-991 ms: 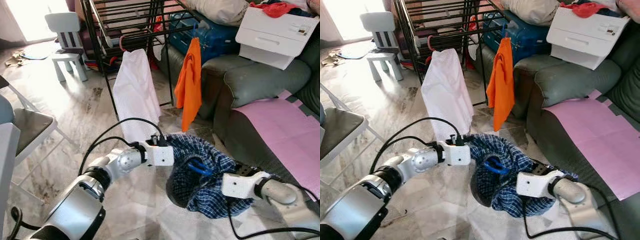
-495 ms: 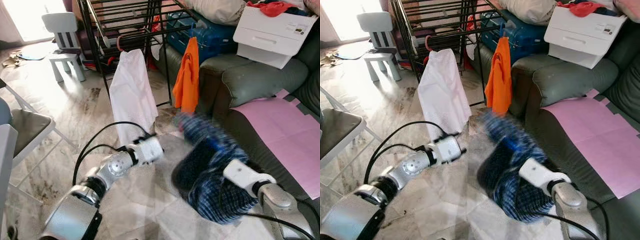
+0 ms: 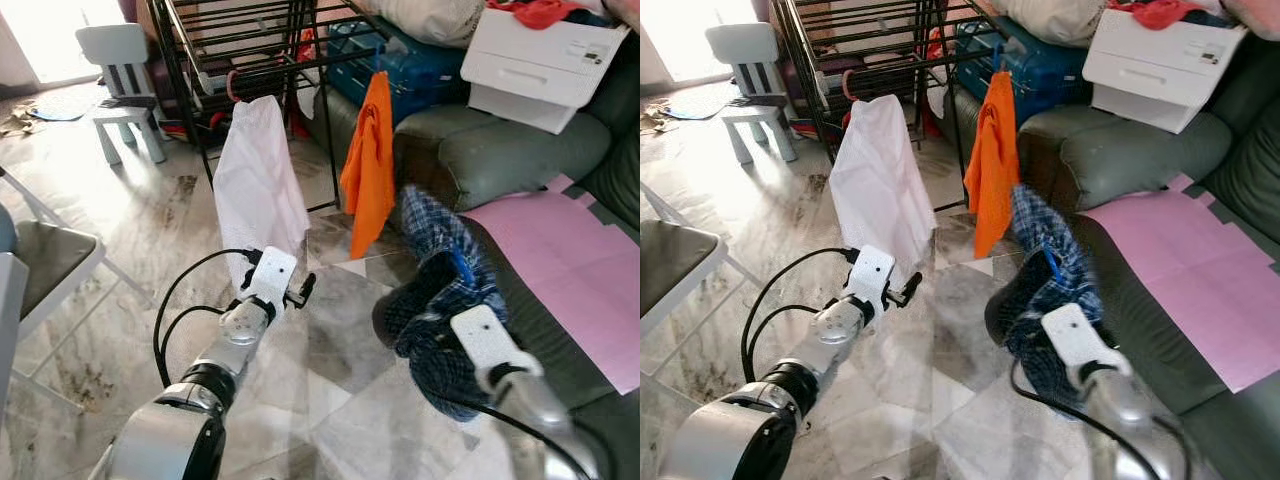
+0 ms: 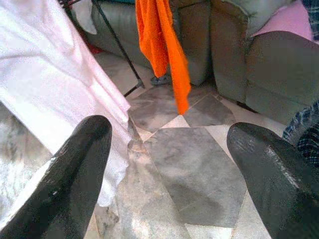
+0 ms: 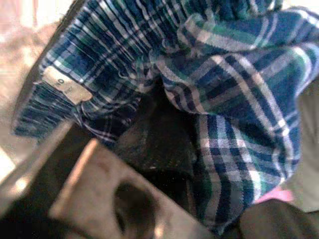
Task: Hang hanger
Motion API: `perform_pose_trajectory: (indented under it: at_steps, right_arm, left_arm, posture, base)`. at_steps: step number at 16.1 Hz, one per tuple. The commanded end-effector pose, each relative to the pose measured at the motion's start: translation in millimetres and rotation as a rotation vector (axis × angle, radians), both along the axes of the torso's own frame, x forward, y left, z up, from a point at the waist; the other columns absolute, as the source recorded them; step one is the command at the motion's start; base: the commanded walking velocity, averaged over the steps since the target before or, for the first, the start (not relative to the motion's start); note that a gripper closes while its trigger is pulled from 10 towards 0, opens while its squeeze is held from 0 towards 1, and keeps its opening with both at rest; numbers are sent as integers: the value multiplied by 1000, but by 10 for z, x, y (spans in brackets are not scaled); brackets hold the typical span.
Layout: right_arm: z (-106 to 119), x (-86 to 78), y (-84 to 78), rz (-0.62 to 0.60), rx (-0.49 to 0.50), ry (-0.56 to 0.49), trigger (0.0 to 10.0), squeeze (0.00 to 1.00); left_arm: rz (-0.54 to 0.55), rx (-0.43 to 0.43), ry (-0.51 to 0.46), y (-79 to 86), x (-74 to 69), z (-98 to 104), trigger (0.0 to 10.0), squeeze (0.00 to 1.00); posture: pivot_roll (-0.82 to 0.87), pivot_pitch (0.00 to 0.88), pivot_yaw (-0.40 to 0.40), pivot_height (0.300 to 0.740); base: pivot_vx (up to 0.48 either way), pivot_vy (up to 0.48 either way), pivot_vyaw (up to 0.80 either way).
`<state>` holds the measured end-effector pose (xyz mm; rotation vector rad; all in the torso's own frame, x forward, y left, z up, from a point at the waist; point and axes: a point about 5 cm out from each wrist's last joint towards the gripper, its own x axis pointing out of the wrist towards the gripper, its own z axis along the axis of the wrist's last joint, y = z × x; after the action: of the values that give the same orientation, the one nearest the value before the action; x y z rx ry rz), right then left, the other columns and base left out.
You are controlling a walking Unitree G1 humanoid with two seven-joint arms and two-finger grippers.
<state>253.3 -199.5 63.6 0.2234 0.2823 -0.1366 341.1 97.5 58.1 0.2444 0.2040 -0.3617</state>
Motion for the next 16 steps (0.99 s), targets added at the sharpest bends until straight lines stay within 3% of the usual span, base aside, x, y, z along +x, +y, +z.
perform_pose_trajectory:
  at_steps: [1, 2, 3, 4, 5, 6, 7, 10, 13, 15, 16]
  right_arm:
    - [136, 21, -6, -26, 23, -80, 118, 0]
    - [190, 26, 30, -57, 72, -123, 8824, 0]
    - [218, 21, 26, -108, 143, -144, 10000, 0]
    - [230, -8, 3, -154, 164, -154, 10000, 0]
    - [236, -56, -11, -173, 141, -157, 10000, 0]
    - [243, -109, -21, -180, 109, -162, 10000, 0]
    - [247, -203, -20, -143, 49, -178, 10000, 0]
    - [129, -424, -1, -22, -51, -63, 10000, 0]
    - [257, -467, -10, 68, -148, -87, 10000, 0]
    - [341, -497, -52, 62, -126, -100, 10000, 0]
    - [397, -521, -63, 57, -130, -124, 10000, 0]
  left_arm:
    - [35, -13, 6, 40, -5, -15, 10000, 1000]
    - [37, -28, 5, 22, -4, -9, 10000, 1000]
    - [45, -52, 3, 11, 8, 13, 10000, 1000]
    - [55, -72, -5, 10, 26, 42, 10000, 1000]
    - [60, -69, -22, 26, 40, 68, 10000, 133]
    - [62, -63, -36, 50, 52, 89, 10000, 0]
    - [64, -61, -36, 104, 58, 91, 10000, 0]
    - [23, -19, -43, 202, 60, 98, 10000, 0]
    - [-26, 20, -76, 195, 130, 212, 10000, 0]
    - [-55, -20, -76, 230, 163, 279, 10000, 0]
    - [-83, -54, -38, 261, 102, 200, 10000, 0]
  posture:
    - [-89, 0, 56, 740]
    - [-89, 0, 59, 740]
    - [-89, 0, 60, 740]
    - [-83, 0, 58, 740]
    - [-82, 0, 58, 740]
    - [-79, 0, 59, 740]
    - [-78, 0, 61, 740]
    - [-96, 0, 63, 740]
    - [-106, 0, 73, 740]
    - [-97, 0, 77, 740]
    - [-85, 0, 78, 740]
  base:
    - [0, 0, 0]
    - [0, 0, 0]
    - [0, 0, 0]
    - [0, 0, 0]
    - [0, 0, 0]
    - [0, 0, 0]
    - [0, 0, 0]
    - [0, 0, 0]
    - [0, 0, 0]
    - [0, 0, 0]
    - [0, 0, 0]
